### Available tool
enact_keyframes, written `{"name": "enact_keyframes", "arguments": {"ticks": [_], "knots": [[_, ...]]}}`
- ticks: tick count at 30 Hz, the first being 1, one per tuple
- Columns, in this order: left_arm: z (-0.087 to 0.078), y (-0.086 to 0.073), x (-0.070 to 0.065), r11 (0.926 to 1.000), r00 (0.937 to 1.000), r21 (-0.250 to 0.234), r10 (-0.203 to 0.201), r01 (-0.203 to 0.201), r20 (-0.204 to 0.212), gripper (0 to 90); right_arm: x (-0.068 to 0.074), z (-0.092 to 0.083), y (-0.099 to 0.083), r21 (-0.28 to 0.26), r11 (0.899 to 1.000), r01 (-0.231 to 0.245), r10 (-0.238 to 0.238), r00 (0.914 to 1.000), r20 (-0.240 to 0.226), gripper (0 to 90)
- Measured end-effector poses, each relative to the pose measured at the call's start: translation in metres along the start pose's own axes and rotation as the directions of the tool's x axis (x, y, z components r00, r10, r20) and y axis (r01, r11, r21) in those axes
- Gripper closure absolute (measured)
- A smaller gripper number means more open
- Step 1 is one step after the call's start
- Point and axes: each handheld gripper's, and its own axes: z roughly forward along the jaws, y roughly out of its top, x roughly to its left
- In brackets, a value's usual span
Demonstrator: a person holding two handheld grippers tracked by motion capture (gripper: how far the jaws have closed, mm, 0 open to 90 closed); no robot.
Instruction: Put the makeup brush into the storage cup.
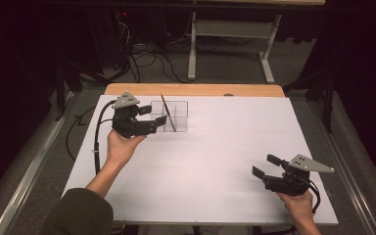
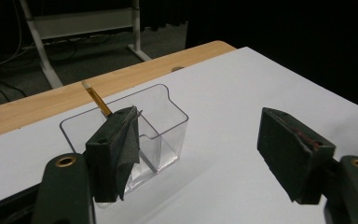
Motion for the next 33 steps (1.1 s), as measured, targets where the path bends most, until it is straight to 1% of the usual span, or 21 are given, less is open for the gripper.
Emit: {"name": "enact_keyframes", "arguments": {"ticks": [4,11,18,24,25,26,29,30,33], "knots": [[-0.003,-0.002,0.001,1.0000,1.0000,-0.001,-0.005,0.005,0.000,29.7,0.000,0.000,0.000,0.003,1.000,-0.001,0.001,1.0000,0.000,22.1],[-0.009,-0.006,0.004,0.9997,0.9998,-0.019,-0.017,0.017,-0.004,29.8,0.000,0.000,0.000,0.003,1.000,0.000,0.000,1.0000,0.000,22.1],[-0.014,-0.009,0.005,0.9996,0.9998,-0.021,-0.019,0.019,0.000,29.8,0.000,0.001,0.000,0.002,1.000,-0.001,0.001,1.0000,0.001,22.1],[-0.019,-0.012,0.004,0.9998,0.9999,-0.016,-0.013,0.013,0.002,29.8,0.001,0.001,0.000,0.003,1.000,-0.002,0.002,1.0000,-0.003,22.1],[-0.020,-0.012,0.004,0.9998,1.0000,-0.018,-0.006,0.006,-0.006,29.7,0.001,0.001,0.000,0.003,1.000,0.000,0.000,1.0000,0.000,22.1],[-0.021,-0.013,0.003,0.9998,1.0000,-0.018,-0.009,0.009,0.000,29.8,0.001,0.001,0.000,0.003,1.000,-0.001,0.001,1.0000,-0.001,22.1],[-0.024,-0.014,0.002,0.9997,0.9999,-0.022,0.005,-0.006,-0.012,29.8,0.001,0.001,0.000,0.002,1.000,-0.002,0.002,1.0000,0.000,22.1],[-0.024,-0.015,0.001,0.9998,1.0000,-0.021,0.001,-0.001,-0.004,29.7,0.001,0.001,0.000,0.003,1.000,0.000,0.000,1.0000,0.000,22.1],[-0.026,-0.017,0.001,0.9998,1.0000,-0.019,0.002,-0.003,-0.003,29.8,0.001,0.001,0.000,0.005,1.000,-0.002,0.002,1.0000,0.000,22.1]]}}
